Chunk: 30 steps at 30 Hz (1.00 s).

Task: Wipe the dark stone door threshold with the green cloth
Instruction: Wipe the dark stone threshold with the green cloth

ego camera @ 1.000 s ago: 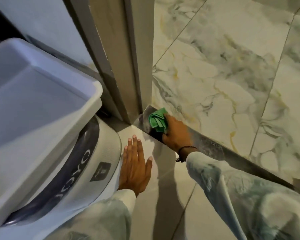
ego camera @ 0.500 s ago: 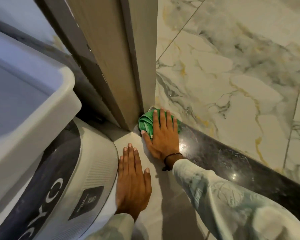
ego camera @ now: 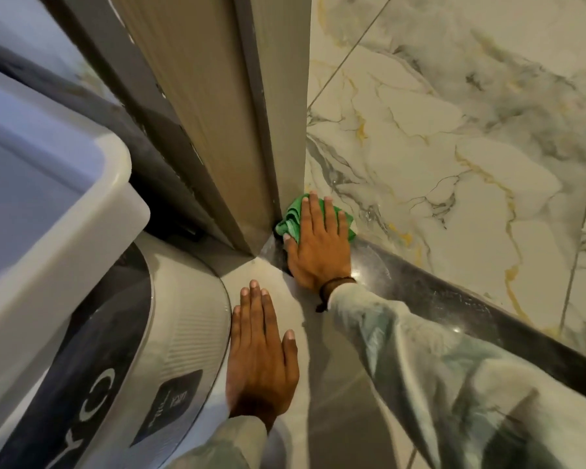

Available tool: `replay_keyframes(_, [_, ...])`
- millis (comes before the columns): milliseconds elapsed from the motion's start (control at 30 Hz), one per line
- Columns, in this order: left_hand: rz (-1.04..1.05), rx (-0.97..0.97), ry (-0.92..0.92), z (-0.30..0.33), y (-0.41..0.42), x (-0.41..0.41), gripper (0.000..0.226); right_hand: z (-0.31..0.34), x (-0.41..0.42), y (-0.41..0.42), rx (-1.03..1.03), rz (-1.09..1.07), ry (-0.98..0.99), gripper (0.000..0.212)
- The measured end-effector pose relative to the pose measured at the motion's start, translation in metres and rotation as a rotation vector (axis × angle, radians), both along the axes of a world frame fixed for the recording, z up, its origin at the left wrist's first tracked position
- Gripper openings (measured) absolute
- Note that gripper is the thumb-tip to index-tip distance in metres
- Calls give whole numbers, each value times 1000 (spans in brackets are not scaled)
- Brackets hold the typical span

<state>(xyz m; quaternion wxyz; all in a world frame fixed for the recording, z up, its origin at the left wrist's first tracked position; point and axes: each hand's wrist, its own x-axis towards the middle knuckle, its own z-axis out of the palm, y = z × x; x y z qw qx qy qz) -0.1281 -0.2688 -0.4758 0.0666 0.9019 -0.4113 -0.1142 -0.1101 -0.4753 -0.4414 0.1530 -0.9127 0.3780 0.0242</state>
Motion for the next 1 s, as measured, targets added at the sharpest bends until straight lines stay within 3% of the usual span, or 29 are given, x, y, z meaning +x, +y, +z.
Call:
replay_keyframes(167, [3, -17, 50, 9, -1, 0, 74, -1, -69, 15, -15, 375, -21, 71])
replay_keyframes(267, [8, -39, 68, 10, -2, 1, 75, -2, -97, -14, -47, 231, 26, 71])
replay_keyframes(400, [7, -61, 50, 11, -2, -1, 74, 2, -54, -4, 9, -105, 15, 69])
replay_keyframes(567, [1, -54, 65, 15, -3, 0, 75, -1, -124, 21, -15, 280, -25, 70])
replay_keyframes(667, [-8, -60, 67, 18, -5, -3, 76, -2, -150, -5, -34, 72, 12, 69])
replay_keyframes(767, [-17, -69, 69, 19, -7, -8, 77, -2, -105, -9, -25, -201, 10, 69])
replay_keyframes(833, [-39, -65, 61, 18, -7, -15, 76, -1, -94, 6, -32, -114, 3, 69])
replay_keyframes(933, [-49, -59, 86, 18, -7, -26, 76, -1, -146, 24, -53, 195, -9, 69])
replay_keyframes(1000, [-73, -53, 60, 19, -5, -36, 75, 1, -198, 14, -55, 150, 6, 69])
